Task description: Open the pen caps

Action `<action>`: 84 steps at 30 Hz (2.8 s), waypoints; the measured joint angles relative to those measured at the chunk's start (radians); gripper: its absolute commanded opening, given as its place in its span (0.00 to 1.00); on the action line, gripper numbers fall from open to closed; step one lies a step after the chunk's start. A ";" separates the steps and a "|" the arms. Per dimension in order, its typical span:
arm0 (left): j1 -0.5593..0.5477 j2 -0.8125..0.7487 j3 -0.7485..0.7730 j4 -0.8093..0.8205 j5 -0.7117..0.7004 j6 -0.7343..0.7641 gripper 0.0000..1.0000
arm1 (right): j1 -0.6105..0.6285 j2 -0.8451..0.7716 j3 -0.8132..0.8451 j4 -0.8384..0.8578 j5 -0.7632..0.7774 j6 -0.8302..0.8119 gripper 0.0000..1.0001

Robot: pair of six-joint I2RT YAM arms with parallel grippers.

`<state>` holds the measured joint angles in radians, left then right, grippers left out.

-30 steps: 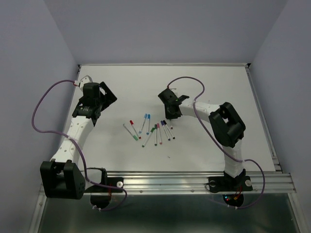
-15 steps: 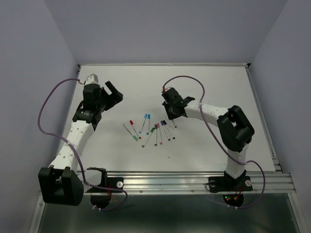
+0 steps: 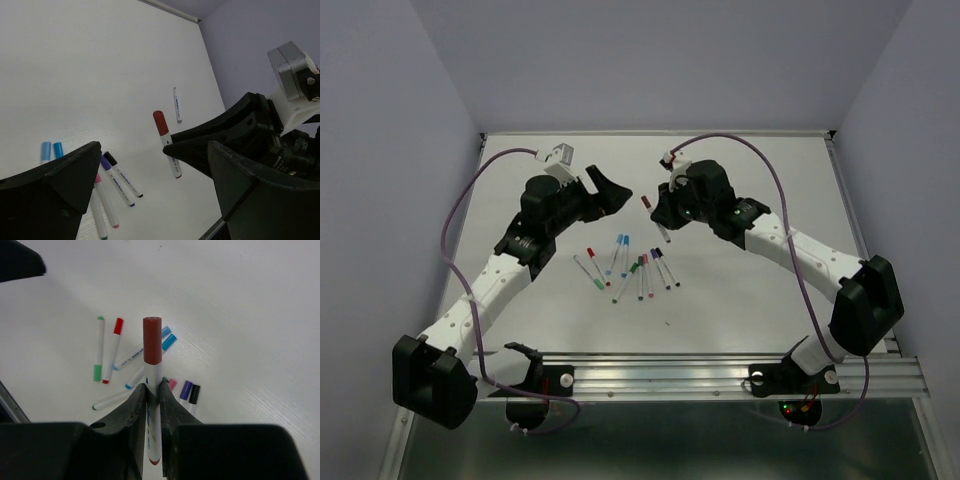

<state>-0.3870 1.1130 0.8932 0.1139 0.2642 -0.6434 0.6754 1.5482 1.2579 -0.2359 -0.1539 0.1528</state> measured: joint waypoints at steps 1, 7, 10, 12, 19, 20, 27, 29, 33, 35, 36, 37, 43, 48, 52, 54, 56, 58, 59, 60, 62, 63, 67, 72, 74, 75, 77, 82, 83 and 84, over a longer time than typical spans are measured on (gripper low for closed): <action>-0.008 0.005 -0.001 0.013 0.004 -0.008 0.99 | 0.000 -0.010 -0.008 0.014 -0.032 0.008 0.01; -0.058 0.036 -0.012 0.100 0.016 -0.063 0.99 | 0.000 -0.011 -0.017 0.072 -0.134 0.052 0.01; -0.072 0.048 -0.014 0.121 0.016 -0.074 0.97 | 0.000 -0.016 -0.031 0.114 -0.166 0.076 0.01; -0.080 0.061 -0.014 0.134 0.016 -0.080 0.95 | 0.000 -0.024 -0.042 0.132 -0.185 0.090 0.01; -0.107 0.098 -0.014 0.145 0.008 -0.098 0.84 | 0.000 -0.048 -0.045 0.155 -0.224 0.114 0.01; -0.110 0.100 -0.014 0.145 0.006 -0.098 0.82 | 0.000 -0.051 -0.045 0.160 -0.228 0.116 0.01; -0.114 0.101 -0.014 0.157 -0.011 -0.119 0.70 | 0.000 -0.082 -0.049 0.196 -0.256 0.125 0.01; -0.117 0.101 -0.014 0.160 -0.012 -0.121 0.70 | 0.000 -0.086 -0.049 0.200 -0.259 0.126 0.01; -0.121 0.101 -0.014 0.162 -0.022 -0.125 0.69 | 0.000 -0.088 -0.052 0.200 -0.267 0.128 0.01; -0.122 0.101 -0.014 0.167 -0.026 -0.126 0.69 | 0.000 -0.088 -0.059 0.200 -0.274 0.128 0.01; -0.123 0.101 -0.014 0.167 -0.027 -0.126 0.67 | 0.000 -0.088 -0.062 0.200 -0.277 0.128 0.01; -0.123 0.101 -0.014 0.168 -0.029 -0.126 0.66 | 0.000 -0.088 -0.063 0.197 -0.278 0.128 0.01; -0.124 0.101 -0.014 0.175 -0.037 -0.129 0.58 | 0.000 -0.088 -0.063 0.198 -0.280 0.128 0.01; -0.128 0.101 -0.014 0.175 -0.037 -0.131 0.47 | 0.000 -0.087 -0.063 0.198 -0.280 0.128 0.01; -0.133 0.101 -0.014 0.176 -0.037 -0.132 0.33 | 0.000 -0.086 -0.063 0.198 -0.280 0.129 0.01; -0.135 0.101 -0.014 0.176 -0.037 -0.133 0.25 | 0.000 -0.082 -0.062 0.199 -0.280 0.130 0.01; -0.136 0.101 -0.014 0.174 -0.040 -0.132 0.18 | 0.000 -0.076 -0.062 0.200 -0.280 0.131 0.01; -0.136 0.101 -0.014 0.169 -0.044 -0.132 0.06 | 0.000 -0.072 -0.062 0.201 -0.280 0.131 0.01; -0.136 0.101 -0.014 0.165 -0.048 -0.132 0.03 | 0.000 -0.069 -0.061 0.200 -0.284 0.128 0.01; -0.137 0.101 -0.014 0.161 -0.053 -0.132 0.00 | 0.000 -0.068 -0.061 0.198 -0.286 0.126 0.01; -0.137 0.101 -0.014 0.154 -0.065 -0.133 0.00 | -0.001 -0.061 -0.056 0.191 -0.299 0.108 0.01; -0.138 0.101 -0.014 0.151 -0.072 -0.132 0.00 | -0.001 -0.057 -0.055 0.188 -0.304 0.100 0.01; -0.146 0.103 -0.014 0.124 -0.108 -0.133 0.00 | -0.010 -0.047 -0.062 0.177 -0.349 0.058 0.01; -0.167 0.131 -0.010 0.058 -0.142 -0.132 0.00 | -0.007 -0.048 -0.134 0.205 -0.359 0.026 0.01; -0.175 0.149 -0.005 0.020 -0.158 -0.134 0.00 | 0.002 -0.048 -0.179 0.235 -0.352 0.024 0.01; -0.176 0.155 0.000 -0.009 -0.158 -0.134 0.00 | 0.007 -0.051 -0.201 0.257 -0.347 0.023 0.01; -0.177 0.158 0.002 -0.052 -0.158 -0.136 0.00 | 0.026 -0.061 -0.245 0.296 -0.325 0.027 0.01; -0.072 0.156 0.053 0.019 -0.279 -0.149 0.00 | 0.101 -0.160 -0.422 0.244 -0.421 0.092 0.01; -0.046 0.153 0.064 0.048 -0.303 -0.153 0.00 | 0.123 -0.170 -0.451 0.214 -0.452 0.103 0.01; -0.007 0.145 0.076 0.082 -0.333 -0.159 0.00 | 0.139 -0.174 -0.465 0.194 -0.472 0.113 0.01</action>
<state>-0.3939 1.2583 0.9688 0.1963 -0.0692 -0.8021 0.8146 1.3743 0.7925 -0.0422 -0.6254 0.2653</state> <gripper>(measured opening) 0.269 0.166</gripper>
